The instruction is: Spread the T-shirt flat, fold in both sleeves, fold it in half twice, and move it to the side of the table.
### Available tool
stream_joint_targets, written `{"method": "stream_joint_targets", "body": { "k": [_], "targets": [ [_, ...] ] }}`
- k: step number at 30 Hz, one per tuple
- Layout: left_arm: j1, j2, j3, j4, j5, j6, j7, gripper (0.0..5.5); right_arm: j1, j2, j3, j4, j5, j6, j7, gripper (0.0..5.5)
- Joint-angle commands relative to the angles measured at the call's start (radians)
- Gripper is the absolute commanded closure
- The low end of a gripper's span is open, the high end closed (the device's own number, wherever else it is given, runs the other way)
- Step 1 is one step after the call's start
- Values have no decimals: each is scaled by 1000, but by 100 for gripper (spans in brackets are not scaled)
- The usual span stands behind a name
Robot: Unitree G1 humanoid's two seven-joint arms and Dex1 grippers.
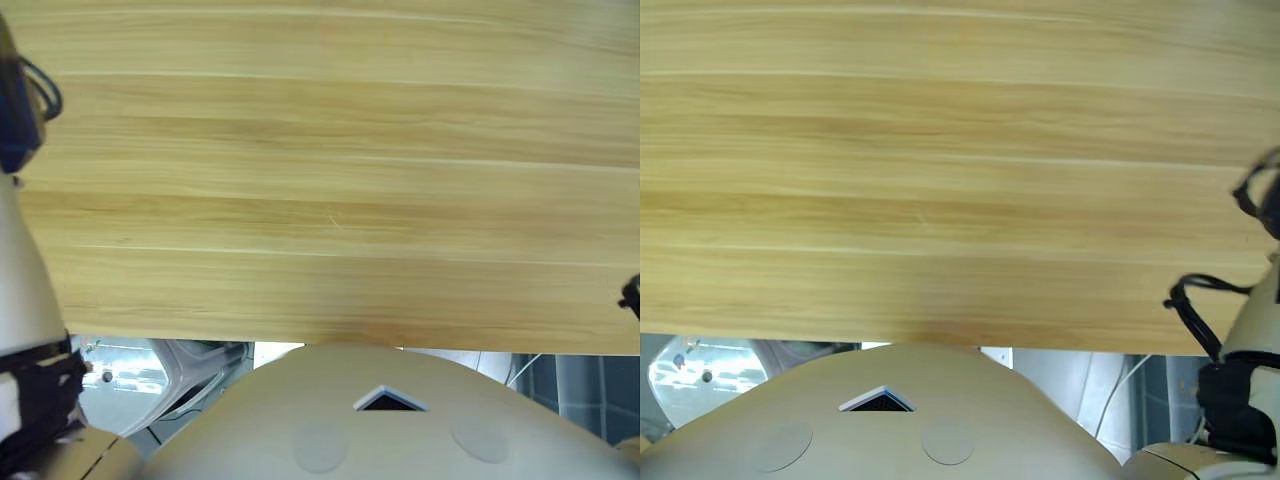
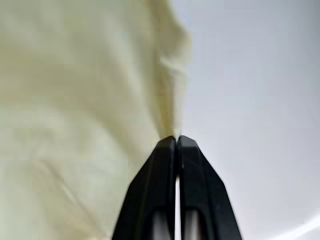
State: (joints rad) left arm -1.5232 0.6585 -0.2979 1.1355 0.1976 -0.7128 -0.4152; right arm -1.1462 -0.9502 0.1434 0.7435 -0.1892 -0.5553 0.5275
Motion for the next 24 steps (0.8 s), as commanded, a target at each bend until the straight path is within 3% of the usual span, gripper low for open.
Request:
{"method": "stream_joint_targets", "body": {
  "k": [1, 3, 7, 14, 24],
  "targets": [
    [401, 4, -86, 53, 98, -205, -76, 546, 402, 48, 123, -200, -27, -109, 104, 550],
    [510, -7, -104, 48, 114, -255, -84, 546, 484, 79, 164, -279, -1, -113, 152, 550],
    [714, -31, -80, 3, 13, -353, -264, 546, 596, 118, 176, -452, 86, -95, 242, 550],
    [851, -28, -67, -146, -101, -367, -461, 546, 766, 35, 148, -662, 301, -95, 436, 550],
    [1029, 105, -122, -397, -46, -349, -584, 546, 934, 35, 327, -638, 97, -66, 606, 550]
  ]
}}
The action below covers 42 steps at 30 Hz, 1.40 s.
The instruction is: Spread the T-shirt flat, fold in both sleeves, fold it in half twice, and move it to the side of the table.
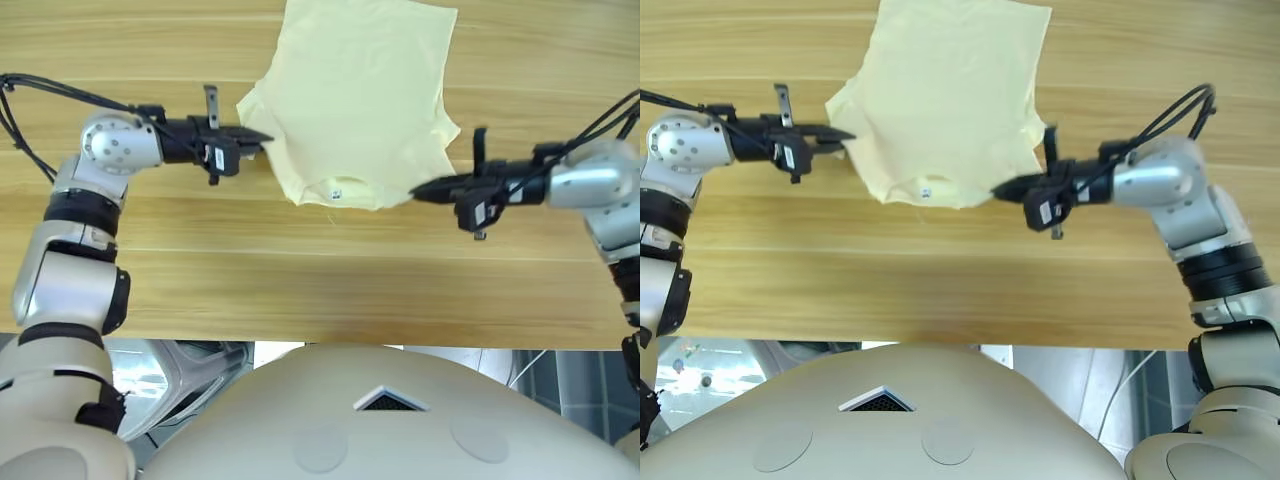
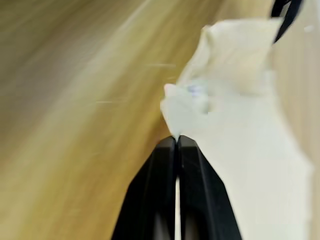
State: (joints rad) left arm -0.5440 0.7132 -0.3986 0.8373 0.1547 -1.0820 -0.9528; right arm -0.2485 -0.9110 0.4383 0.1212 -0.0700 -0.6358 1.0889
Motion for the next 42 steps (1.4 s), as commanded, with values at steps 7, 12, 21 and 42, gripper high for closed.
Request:
{"method": "stream_joint_targets", "body": {
  "k": [7, 12, 21, 42],
  "targets": [
    [211, 175, -73, -348, -45, 106, -174, 546, 108, -34, 79, -63, -68, 69, 124, 550],
    [291, 212, -93, -431, -35, 170, -221, 502, 140, -51, 67, -101, -65, 111, 134, 550],
    [314, 226, -33, -518, -248, 266, -284, 360, 214, -111, -77, -303, 164, 168, 137, 391],
    [97, 61, 53, -210, 35, 77, -114, 550, 47, -40, -200, -26, -59, 95, -1, 549]
  ]
}}
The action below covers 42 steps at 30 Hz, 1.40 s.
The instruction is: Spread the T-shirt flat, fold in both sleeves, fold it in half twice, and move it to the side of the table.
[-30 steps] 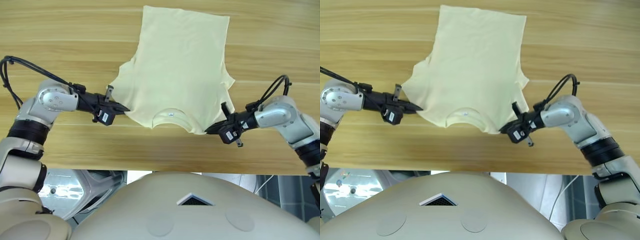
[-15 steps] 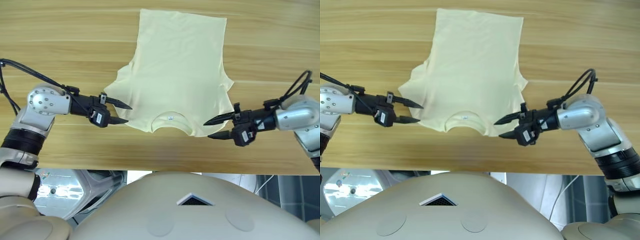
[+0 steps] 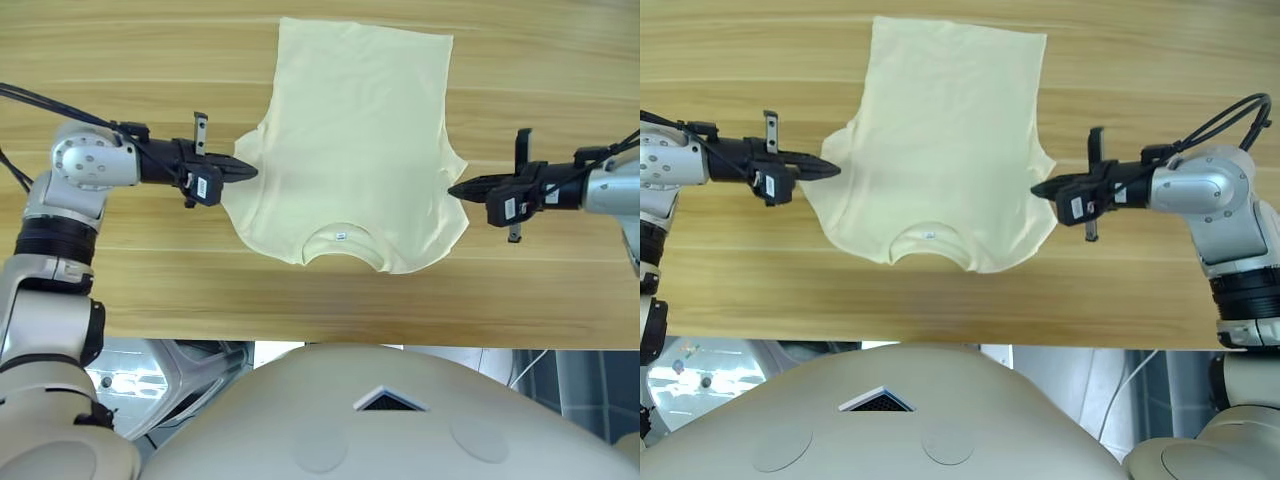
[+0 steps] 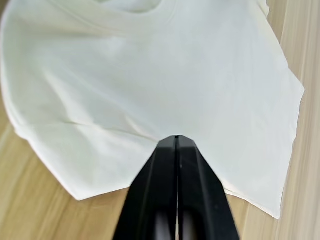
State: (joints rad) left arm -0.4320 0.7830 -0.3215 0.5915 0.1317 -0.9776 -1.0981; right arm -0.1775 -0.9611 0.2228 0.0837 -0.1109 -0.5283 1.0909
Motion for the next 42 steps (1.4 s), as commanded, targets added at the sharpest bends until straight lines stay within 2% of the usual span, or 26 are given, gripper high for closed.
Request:
{"method": "stream_joint_targets", "body": {
  "k": [1, 11, 19, 27, 34, 42],
  "targets": [
    [-16, -10, -31, 44, 73, -34, 40, 550, -25, 12, 19, 13, -19, -13, -1, 549],
    [-37, -5, -97, 115, 285, -62, 168, 550, -39, 78, 129, 117, -128, -30, -8, 549],
    [-56, 12, -222, 179, 636, -34, 412, 550, -78, 109, 184, 256, -214, -53, -44, 549],
    [-54, 12, -292, 187, 690, -27, 507, 550, -29, 50, 129, 253, -140, -74, -56, 549],
    [-56, 11, -330, 201, 703, -16, 547, 550, 38, 0, 58, 378, -55, -98, -65, 549],
    [-55, 0, -366, 221, 703, -5, 579, 550, -13, 24, -112, 603, 267, -138, 98, 549]
  ]
}}
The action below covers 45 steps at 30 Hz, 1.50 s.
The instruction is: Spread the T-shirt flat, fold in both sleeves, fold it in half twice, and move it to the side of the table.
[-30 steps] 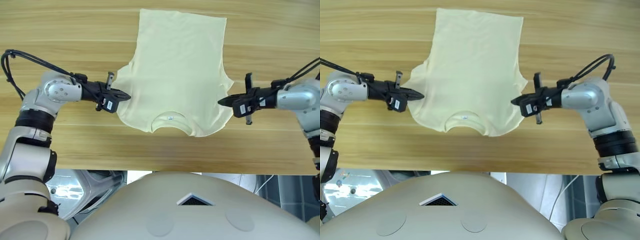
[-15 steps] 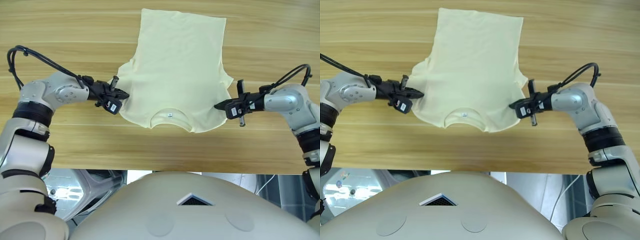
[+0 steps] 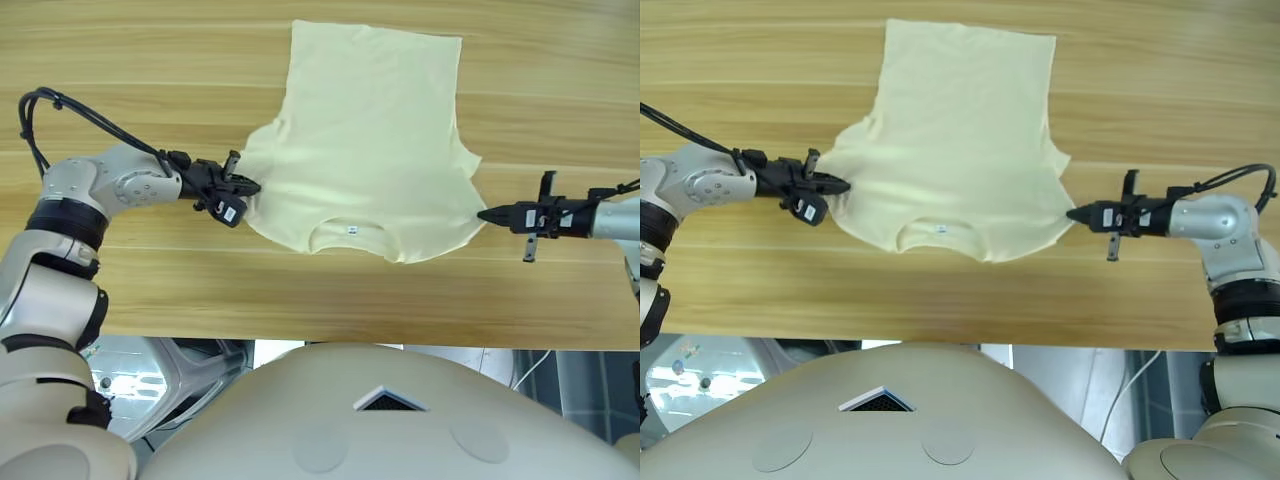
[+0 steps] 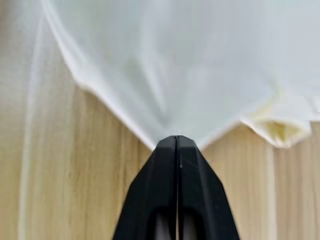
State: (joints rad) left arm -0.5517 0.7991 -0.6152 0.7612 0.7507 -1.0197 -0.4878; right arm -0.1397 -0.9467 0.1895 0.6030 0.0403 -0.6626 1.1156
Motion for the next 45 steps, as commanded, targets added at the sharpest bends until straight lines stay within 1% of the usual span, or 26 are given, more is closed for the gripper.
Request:
{"method": "stream_joint_targets", "body": {
  "k": [1, 3, 7, 9, 12, 14, 17, 19, 27, 31, 38, 42, 45],
  "targets": [
    [64, -17, -76, 54, 83, 37, -30, 550, -61, 13, -103, 103, 152, 5, 99, 549],
    [66, -18, -81, 56, 83, 36, -26, 550, -89, 15, -164, 151, 232, 27, 155, 549],
    [71, -20, -80, 55, 70, 34, -24, 550, -167, 14, -231, 297, 242, 45, 169, 549],
    [67, -20, -80, 57, 67, 32, -24, 550, -180, 31, -259, 258, 281, 50, 203, 549],
    [71, -18, -79, 56, 65, 32, -20, 550, -151, 75, -235, 58, 298, 60, 220, 549],
    [72, -18, -80, 54, 62, 32, -21, 550, -135, 97, -194, -30, 239, 68, 192, 549],
    [70, -23, -82, 55, 64, 36, -19, 550, -136, 136, -117, -98, 135, 86, 158, 549],
    [72, -28, -81, 53, 60, 37, -17, 550, -150, 160, -73, -98, 68, 92, 135, 549],
    [72, -34, -79, 45, 53, 38, -17, 550, -198, 209, 40, 89, -158, 45, 6, 549],
    [76, -33, -77, 42, 49, 39, -16, 550, -245, 217, 78, 249, -250, 18, -78, 549],
    [78, -36, -79, 40, 51, 44, -12, 550, -309, 203, 123, 502, -334, 3, -193, 549],
    [62, -46, -87, 45, 66, 50, -8, 550, -290, 176, 128, 584, -338, 2, -231, 549],
    [68, -43, -90, 46, 61, 53, -8, 550, -267, 139, 110, 626, -319, 11, -246, 549]
  ]
}}
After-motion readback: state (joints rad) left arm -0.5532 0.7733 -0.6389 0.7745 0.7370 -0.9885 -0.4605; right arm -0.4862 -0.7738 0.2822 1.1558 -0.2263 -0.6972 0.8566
